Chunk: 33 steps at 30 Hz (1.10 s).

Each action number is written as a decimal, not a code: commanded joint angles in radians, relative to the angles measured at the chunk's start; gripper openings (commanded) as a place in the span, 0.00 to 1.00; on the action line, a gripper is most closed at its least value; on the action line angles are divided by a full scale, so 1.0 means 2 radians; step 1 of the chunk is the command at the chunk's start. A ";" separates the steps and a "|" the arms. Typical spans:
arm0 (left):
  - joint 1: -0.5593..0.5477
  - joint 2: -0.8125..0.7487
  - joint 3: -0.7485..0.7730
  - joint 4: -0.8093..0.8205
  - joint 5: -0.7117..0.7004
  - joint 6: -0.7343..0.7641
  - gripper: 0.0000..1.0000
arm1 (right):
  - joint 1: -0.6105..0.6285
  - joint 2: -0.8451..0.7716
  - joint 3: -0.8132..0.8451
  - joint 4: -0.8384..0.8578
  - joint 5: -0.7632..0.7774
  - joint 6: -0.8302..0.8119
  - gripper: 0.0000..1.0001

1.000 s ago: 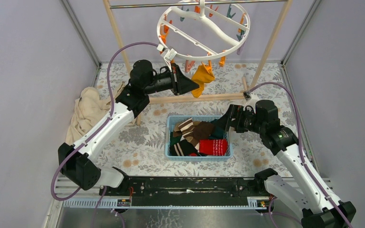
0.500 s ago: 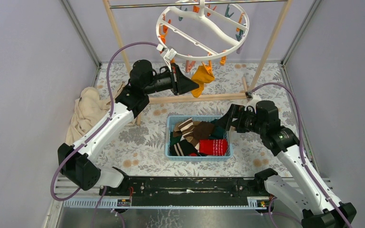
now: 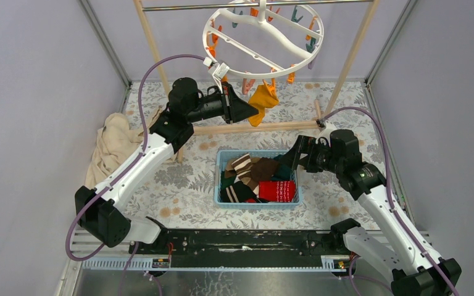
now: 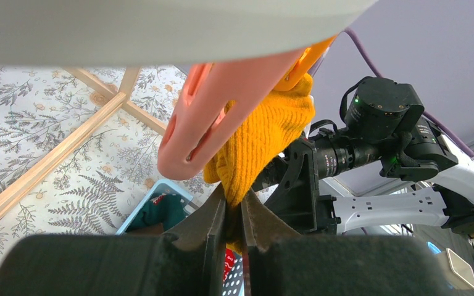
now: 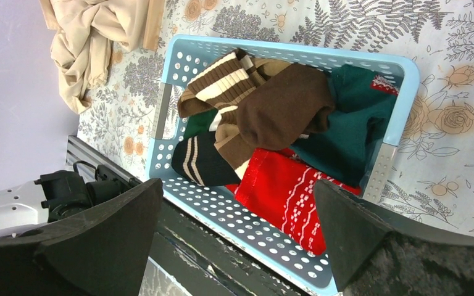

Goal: Remove the socks clipped to the hanger
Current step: Remove the sock from the hanger.

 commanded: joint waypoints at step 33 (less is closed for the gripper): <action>0.004 -0.018 0.008 0.001 -0.003 -0.004 0.18 | 0.003 -0.030 -0.034 0.072 -0.036 0.013 1.00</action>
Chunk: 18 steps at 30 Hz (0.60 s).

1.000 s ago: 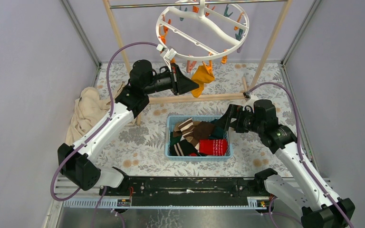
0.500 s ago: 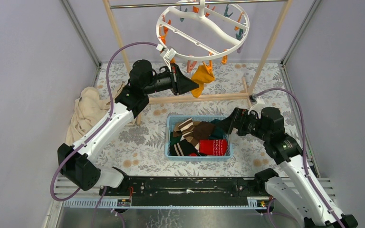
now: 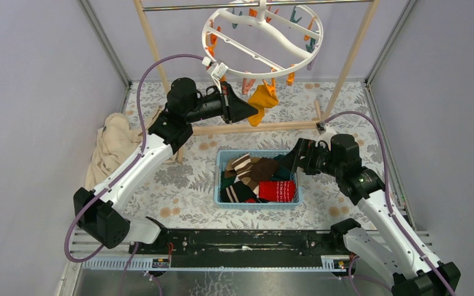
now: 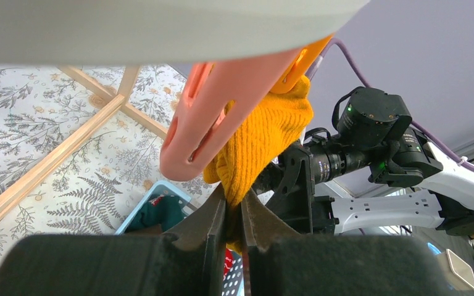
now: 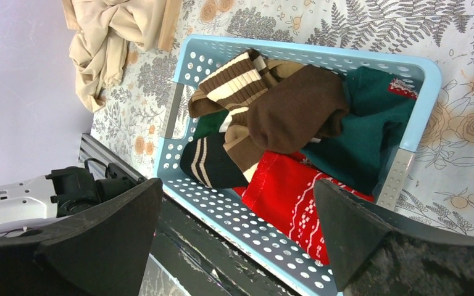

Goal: Remove the socks clipped to the hanger
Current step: Remove the sock from the hanger.

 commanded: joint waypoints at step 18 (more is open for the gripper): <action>0.007 -0.012 0.004 0.000 0.005 0.003 0.18 | 0.003 0.044 0.115 0.092 -0.082 -0.003 1.00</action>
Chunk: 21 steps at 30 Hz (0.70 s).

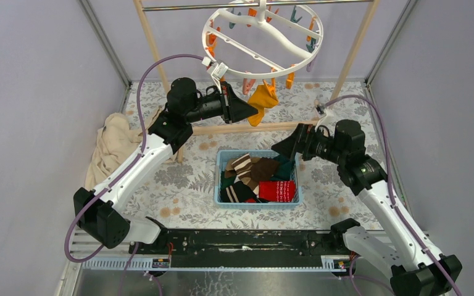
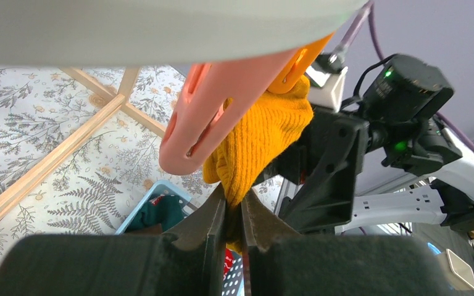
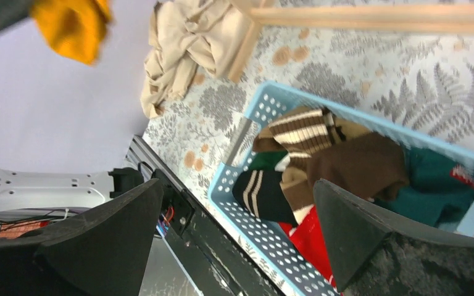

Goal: Remove the socks clipped to the hanger
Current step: Remove the sock from the hanger.

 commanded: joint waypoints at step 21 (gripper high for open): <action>0.008 -0.012 -0.006 0.014 0.008 -0.005 0.18 | 0.007 0.063 0.197 0.033 -0.019 -0.022 0.97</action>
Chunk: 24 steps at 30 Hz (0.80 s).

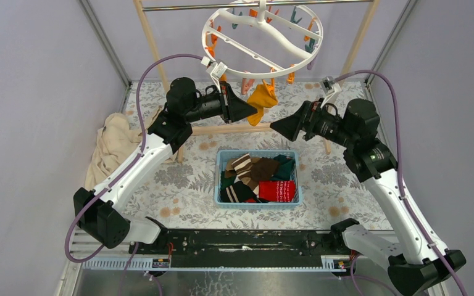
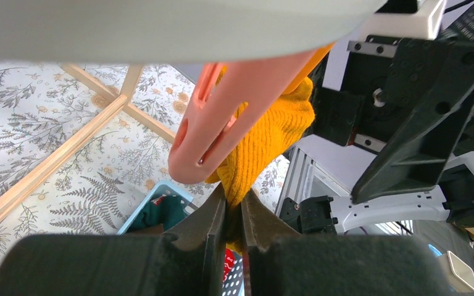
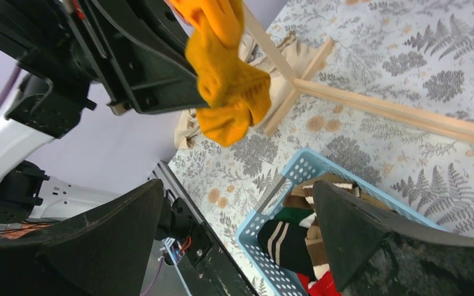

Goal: Remove the socks clipped to the hanger
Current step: Remove the sock from the hanger.

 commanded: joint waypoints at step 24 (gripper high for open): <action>0.005 -0.020 0.004 0.005 0.007 -0.017 0.18 | 0.039 0.087 0.209 -0.024 0.119 -0.094 0.59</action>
